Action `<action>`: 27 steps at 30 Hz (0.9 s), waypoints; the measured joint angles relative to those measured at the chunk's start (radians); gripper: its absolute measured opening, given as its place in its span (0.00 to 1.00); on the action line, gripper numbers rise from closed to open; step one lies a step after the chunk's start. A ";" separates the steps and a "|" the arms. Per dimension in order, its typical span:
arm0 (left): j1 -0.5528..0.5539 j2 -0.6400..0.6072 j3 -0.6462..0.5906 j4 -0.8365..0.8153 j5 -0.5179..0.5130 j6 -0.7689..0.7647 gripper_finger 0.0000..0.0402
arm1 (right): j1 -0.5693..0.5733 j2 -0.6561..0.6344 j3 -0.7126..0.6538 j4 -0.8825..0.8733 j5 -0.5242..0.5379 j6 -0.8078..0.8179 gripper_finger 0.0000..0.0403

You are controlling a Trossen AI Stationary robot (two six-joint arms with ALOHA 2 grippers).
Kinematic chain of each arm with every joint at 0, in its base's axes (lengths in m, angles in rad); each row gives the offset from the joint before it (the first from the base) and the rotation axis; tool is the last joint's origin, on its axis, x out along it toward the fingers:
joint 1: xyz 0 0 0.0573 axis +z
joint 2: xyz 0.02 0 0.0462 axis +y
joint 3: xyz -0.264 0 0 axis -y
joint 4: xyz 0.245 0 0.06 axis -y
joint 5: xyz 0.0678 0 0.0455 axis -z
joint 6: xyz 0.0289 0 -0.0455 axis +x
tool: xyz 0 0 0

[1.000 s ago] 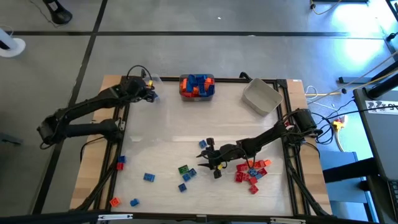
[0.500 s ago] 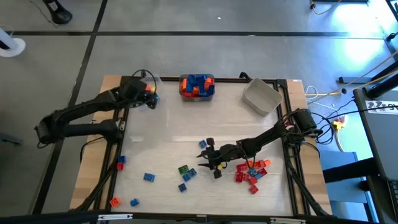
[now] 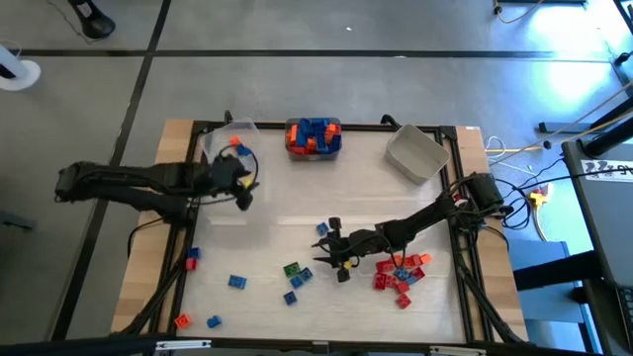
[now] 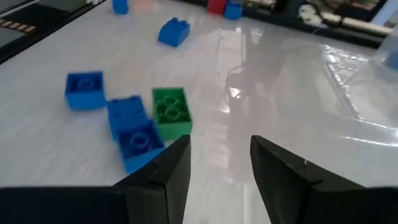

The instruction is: Sort blocks by size

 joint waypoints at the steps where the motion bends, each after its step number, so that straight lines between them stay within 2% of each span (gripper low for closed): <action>1: -0.036 0.000 -0.011 0.014 -0.013 -0.006 0.52 | 0.000 0.000 0.005 0.001 0.010 0.000 0.41; 3: -0.108 0.000 -0.037 0.056 -0.038 -0.015 0.52 | 0.000 -0.008 0.017 -0.024 0.018 0.001 0.41; 9: -0.304 0.001 -0.119 0.196 -0.099 -0.045 0.52 | -0.012 -0.080 0.080 -0.288 0.088 0.037 0.41; 16: -0.512 0.018 -0.226 0.287 -0.218 -0.182 0.52 | -0.072 -0.146 0.131 -0.501 0.099 0.059 0.41; 23: -0.709 0.081 -0.346 0.443 -0.339 -0.343 0.52 | -0.114 -0.146 0.152 -0.504 0.102 0.049 0.41; 27: -0.804 0.160 -0.358 0.507 -0.409 -0.403 0.52 | -0.113 -0.146 0.152 -0.499 0.098 0.048 0.41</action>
